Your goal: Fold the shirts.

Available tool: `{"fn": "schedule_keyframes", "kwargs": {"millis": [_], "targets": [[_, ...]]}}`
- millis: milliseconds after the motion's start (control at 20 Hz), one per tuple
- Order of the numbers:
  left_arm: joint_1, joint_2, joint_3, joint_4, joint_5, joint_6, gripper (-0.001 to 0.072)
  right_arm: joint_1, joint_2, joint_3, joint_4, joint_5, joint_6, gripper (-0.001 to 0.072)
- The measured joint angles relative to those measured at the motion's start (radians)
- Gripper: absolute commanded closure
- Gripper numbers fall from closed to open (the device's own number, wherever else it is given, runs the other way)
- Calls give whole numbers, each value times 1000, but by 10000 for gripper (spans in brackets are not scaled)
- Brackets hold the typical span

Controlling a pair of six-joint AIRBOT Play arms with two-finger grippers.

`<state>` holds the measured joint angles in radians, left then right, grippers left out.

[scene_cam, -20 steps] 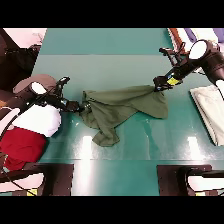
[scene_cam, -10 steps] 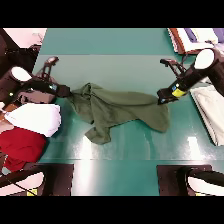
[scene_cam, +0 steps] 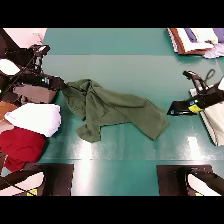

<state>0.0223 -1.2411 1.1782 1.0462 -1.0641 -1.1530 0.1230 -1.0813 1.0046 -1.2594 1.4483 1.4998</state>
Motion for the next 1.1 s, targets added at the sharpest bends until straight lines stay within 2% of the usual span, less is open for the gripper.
{"fn": "schedule_keyframes", "kwargs": {"millis": [50,100,300,650,700,800,850,1100], "targets": [[0,1,1,-2,-2,-2,677,-45,-6,-34,31,-31,-8,176],[0,1,1,-2,-8,-6,677,-86,-23,-65,66,-61,-16,259],[0,1,2,-6,-22,-19,677,-194,-143,-123,203,-169,-71,266],[0,1,2,-7,-29,-25,677,-148,-364,-31,278,-259,-101,269],[0,1,2,-7,-31,-26,677,-135,-386,-13,286,-259,-103,327],[0,1,2,-7,-37,-26,677,-112,-418,14,286,-267,-112,637],[0,1,2,-7,-40,-26,677,-103,-428,23,280,-277,-119,693],[0,14,40,20,-55,-42,678,-86,-412,93,285,-262,-149,694]]}}
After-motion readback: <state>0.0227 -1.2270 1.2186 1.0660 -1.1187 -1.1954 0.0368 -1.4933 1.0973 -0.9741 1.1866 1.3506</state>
